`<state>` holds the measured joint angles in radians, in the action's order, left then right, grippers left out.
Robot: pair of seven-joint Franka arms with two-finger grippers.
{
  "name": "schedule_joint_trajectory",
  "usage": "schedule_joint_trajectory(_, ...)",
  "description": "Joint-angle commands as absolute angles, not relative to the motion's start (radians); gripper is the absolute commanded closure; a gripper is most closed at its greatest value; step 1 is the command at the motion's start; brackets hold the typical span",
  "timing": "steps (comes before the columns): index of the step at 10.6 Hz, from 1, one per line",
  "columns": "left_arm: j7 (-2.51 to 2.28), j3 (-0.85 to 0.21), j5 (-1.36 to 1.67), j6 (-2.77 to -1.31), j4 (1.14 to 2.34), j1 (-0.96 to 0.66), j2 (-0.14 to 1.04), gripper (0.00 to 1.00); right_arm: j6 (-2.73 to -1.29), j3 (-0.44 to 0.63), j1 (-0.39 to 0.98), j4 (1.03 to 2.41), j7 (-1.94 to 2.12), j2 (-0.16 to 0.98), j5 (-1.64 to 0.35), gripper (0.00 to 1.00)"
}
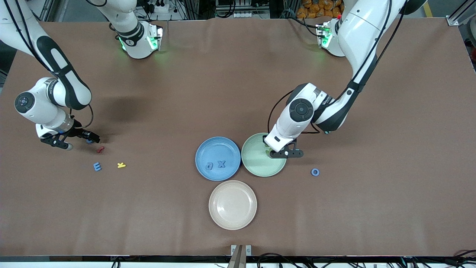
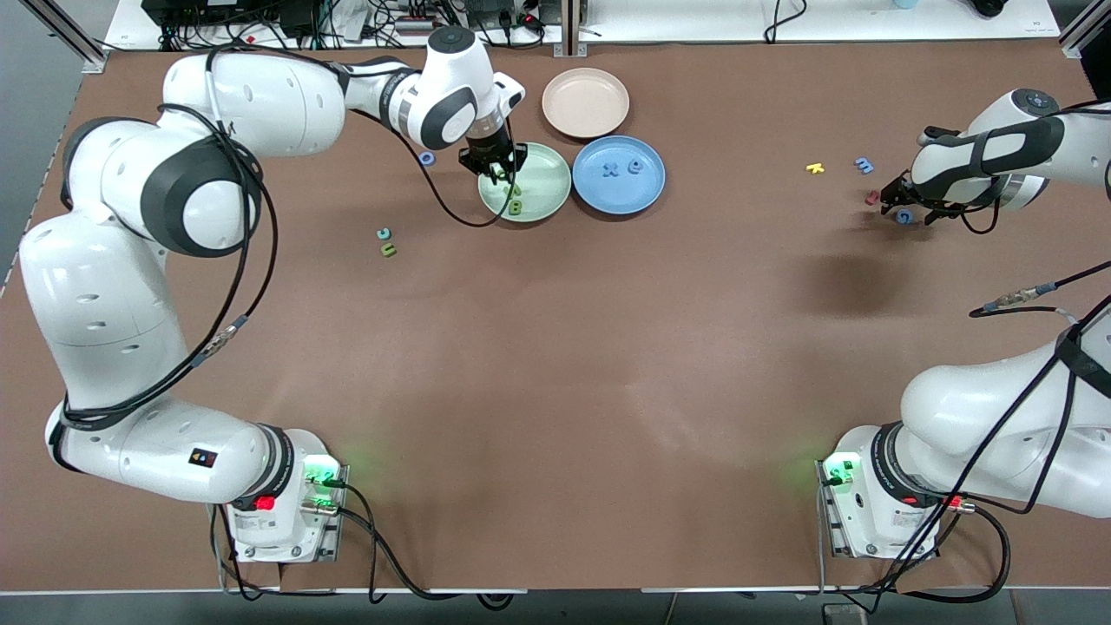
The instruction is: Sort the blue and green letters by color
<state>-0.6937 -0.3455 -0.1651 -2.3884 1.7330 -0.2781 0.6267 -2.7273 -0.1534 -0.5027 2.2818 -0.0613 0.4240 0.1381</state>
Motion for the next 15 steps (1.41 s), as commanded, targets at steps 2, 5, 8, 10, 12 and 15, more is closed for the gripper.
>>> schedule_joint_trajectory(2, -0.701, -0.308, -0.160, -2.266, 1.671, -0.269, 0.533, 0.00, -2.747, -0.156, -0.532, 2.306, 0.004, 0.416, 0.149, 0.27)
schedule_joint_trajectory(5, -0.472, -0.310, -0.163, -2.076, 1.698, -0.143, 0.408, 0.00, -2.767, -0.153, -0.531, 2.303, 0.006, 0.428, 0.147, 0.61)
schedule_joint_trajectory(8, -0.391, -0.330, -0.169, -2.078, 1.866, -0.037, 0.309, 0.00, -2.783, -0.150, -0.522, 2.301, 0.005, 0.437, 0.135, 0.68)
schedule_joint_trajectory(10, -0.348, -0.348, -0.157, -2.196, 2.038, 0.018, 0.232, 0.00, -2.760, -0.150, -0.500, 2.290, 0.000, 0.396, 0.135, 0.80)
schedule_joint_trajectory(12, -0.368, -0.353, -0.146, -2.363, 2.210, 0.053, 0.192, 0.00, -2.645, -0.150, -0.442, 2.258, -0.011, 0.339, 0.135, 0.87)
schedule_joint_trajectory(15, -0.417, -0.353, -0.086, -2.479, 2.324, 0.092, 0.190, 0.09, -2.577, -0.152, -0.289, 2.221, -0.087, 0.302, 0.133, 0.87)
